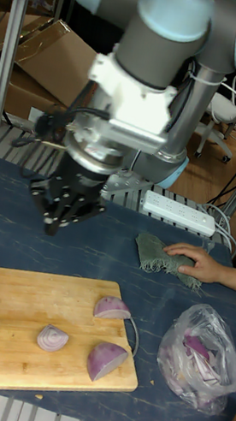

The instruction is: Chop the onions

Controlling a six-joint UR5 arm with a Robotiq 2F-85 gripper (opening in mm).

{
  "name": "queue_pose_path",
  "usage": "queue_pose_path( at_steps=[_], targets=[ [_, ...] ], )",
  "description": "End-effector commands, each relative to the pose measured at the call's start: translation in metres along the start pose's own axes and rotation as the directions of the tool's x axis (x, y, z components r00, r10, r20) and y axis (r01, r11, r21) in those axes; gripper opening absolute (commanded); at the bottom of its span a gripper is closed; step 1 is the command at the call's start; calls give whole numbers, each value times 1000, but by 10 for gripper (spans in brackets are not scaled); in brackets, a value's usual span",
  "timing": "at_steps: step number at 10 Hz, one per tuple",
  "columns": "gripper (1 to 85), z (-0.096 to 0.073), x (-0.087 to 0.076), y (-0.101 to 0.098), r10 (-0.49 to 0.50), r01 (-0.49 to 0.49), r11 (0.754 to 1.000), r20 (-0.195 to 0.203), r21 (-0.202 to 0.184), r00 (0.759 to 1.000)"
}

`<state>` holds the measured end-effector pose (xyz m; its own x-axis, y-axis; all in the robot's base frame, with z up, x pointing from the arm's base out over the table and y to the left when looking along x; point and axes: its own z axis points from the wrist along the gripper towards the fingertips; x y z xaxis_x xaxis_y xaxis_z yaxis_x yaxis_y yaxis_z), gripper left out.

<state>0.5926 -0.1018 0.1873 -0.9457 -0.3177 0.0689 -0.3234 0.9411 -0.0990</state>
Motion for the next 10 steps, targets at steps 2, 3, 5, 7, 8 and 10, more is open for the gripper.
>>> queue_pose_path(
  at_steps=[2,3,5,7,8,10],
  targets=[
    [10,25,-5,-37,8,-8,1000,-2,-23,1000],
    [10,27,-3,-39,8,-8,1000,-2,-25,1000],
    [10,27,3,-33,2,-2,999,-12,-48,1000],
    [10,28,-3,-29,-11,11,999,-4,-37,1000],
    [10,25,-3,-27,-4,3,1000,-14,-31,1000],
    [10,21,-9,-23,17,-17,1000,-13,-16,1000]
  ],
)
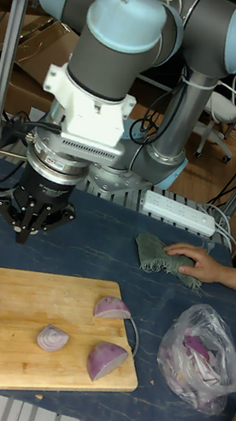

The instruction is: Chop the onions

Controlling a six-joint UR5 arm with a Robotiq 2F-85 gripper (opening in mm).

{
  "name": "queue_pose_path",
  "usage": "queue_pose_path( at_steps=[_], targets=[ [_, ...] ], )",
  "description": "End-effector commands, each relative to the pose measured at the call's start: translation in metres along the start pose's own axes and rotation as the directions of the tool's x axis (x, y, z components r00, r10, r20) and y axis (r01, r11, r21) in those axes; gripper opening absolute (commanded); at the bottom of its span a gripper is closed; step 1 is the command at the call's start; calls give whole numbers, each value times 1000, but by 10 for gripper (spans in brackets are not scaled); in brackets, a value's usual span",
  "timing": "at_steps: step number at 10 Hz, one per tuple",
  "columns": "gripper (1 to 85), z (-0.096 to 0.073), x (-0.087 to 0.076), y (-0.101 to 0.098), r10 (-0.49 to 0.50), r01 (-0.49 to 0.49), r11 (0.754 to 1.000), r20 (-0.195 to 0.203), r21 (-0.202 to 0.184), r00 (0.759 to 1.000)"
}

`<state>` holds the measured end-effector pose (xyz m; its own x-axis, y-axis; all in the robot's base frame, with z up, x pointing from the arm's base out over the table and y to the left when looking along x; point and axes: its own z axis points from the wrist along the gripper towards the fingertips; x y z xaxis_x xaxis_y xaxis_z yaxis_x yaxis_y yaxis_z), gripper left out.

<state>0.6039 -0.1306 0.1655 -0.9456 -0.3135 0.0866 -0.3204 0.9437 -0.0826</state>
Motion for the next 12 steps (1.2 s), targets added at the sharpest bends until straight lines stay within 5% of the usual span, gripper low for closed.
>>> queue_pose_path(
  at_steps=[1,8,9,12],
  targets=[
    [10,-5,-7,10,22,-22,1000,9,-6,1000],
    [10,-9,-2,18,21,-21,999,-9,-26,1000],
    [10,-9,-2,12,18,-18,1000,-8,-2,1000],
    [10,-10,-23,-12,51,-57,995,75,83,996]
  ],
)
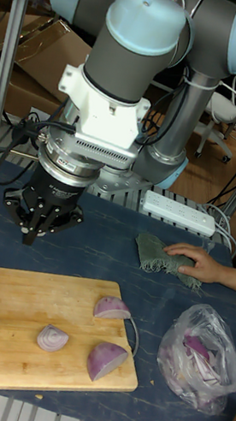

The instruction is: Chop the onions

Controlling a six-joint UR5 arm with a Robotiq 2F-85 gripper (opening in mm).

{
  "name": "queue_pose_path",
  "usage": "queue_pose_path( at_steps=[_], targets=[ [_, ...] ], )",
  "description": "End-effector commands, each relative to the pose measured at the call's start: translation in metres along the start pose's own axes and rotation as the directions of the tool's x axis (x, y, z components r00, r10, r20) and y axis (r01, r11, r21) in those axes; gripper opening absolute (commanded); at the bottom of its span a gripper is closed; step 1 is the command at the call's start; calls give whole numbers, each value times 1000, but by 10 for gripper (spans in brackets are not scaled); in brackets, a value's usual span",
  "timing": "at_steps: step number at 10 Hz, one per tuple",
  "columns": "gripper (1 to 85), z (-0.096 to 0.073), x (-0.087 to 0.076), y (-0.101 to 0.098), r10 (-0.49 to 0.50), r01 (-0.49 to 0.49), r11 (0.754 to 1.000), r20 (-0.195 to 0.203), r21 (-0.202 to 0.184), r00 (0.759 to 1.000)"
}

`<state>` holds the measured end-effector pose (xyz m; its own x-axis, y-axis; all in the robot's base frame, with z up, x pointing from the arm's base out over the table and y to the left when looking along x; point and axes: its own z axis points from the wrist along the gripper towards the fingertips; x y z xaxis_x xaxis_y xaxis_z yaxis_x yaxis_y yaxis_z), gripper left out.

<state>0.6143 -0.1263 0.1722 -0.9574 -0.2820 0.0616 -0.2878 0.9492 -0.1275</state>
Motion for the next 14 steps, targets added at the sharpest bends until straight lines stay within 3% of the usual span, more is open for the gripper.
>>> queue_pose_path(
  at_steps=[1,8,9,11,14],
  targets=[
    [10,-2,-16,-15,21,-25,998,66,55,998],
    [10,-2,-7,-15,-123,122,991,22,61,992],
    [10,4,-11,-31,-134,133,989,27,64,991],
    [37,12,-13,-61,-148,145,982,22,118,989],
    [40,29,-7,-70,-125,123,989,18,86,992]
  ],
)
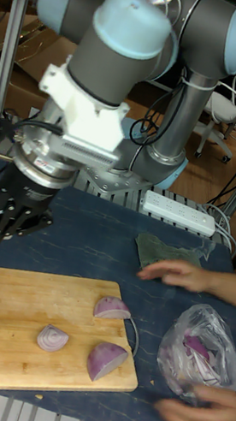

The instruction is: Chop the onions

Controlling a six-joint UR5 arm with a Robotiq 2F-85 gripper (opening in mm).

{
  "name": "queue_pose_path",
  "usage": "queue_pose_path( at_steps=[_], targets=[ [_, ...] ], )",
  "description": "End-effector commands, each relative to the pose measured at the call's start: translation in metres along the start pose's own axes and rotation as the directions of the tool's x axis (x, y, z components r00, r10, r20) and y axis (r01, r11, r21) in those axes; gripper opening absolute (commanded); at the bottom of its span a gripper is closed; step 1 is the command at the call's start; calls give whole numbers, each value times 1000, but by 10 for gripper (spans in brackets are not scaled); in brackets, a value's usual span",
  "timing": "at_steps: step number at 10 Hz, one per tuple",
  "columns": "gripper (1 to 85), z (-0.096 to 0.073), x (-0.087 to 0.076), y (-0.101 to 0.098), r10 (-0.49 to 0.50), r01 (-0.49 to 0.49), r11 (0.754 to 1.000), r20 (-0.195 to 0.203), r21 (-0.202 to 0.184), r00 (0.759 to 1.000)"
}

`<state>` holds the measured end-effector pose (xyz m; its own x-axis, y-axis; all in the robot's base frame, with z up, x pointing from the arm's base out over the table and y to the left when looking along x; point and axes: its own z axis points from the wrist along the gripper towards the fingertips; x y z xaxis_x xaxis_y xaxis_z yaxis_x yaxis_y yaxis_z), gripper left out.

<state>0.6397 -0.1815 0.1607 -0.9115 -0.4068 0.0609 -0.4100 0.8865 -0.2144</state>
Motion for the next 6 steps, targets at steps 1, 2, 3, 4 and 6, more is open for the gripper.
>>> queue_pose_path(
  at_steps=[1,2,3,4,6],
  targets=[
    [73,15,8,-16,0,0,1000,-15,-2,1000],
    [147,21,9,-18,-8,7,1000,-15,-12,1000],
    [173,27,10,-18,2,-2,1000,-17,-23,1000],
    [183,34,9,-25,11,-11,1000,-18,-10,1000],
    [270,44,1,-24,24,-24,999,5,-31,1000]
  ],
)
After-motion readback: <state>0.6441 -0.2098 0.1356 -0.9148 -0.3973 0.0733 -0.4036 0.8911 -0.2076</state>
